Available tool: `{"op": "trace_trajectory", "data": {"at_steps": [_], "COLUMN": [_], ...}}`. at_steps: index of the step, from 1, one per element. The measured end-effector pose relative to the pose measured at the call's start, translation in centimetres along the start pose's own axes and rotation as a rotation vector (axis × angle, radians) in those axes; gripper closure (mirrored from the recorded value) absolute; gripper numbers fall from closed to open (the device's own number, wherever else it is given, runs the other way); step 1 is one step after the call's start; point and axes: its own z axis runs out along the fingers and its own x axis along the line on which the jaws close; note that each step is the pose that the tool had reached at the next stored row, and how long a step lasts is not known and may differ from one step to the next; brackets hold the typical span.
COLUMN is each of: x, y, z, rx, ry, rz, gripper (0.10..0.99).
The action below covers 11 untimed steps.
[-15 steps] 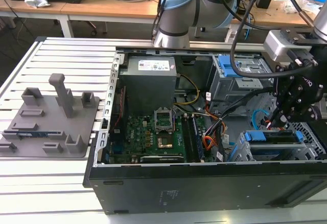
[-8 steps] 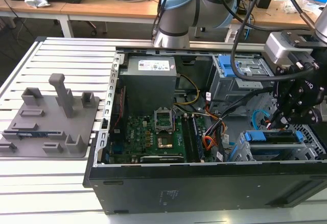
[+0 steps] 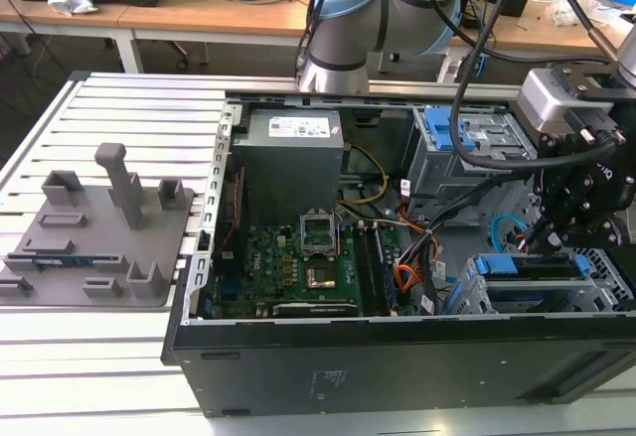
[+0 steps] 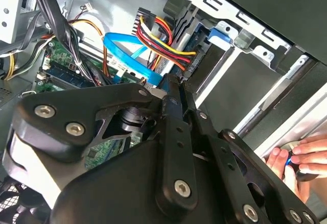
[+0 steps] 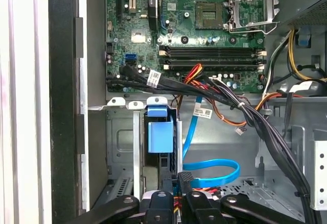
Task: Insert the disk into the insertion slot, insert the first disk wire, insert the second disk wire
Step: 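Insert the second disk wire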
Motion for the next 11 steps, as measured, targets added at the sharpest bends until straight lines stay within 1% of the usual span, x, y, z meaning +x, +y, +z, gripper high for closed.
{"op": "trace_trajectory", "data": {"at_steps": [5, 11], "x": [0.28, 0.35], "y": [-0.05, -0.15], "z": [0.04, 0.12], "rx": [0.0, -0.001], "ry": [-0.0017, -0.0031], "rz": [0.0, 0.0], "gripper": [0.922, 0.922]}}
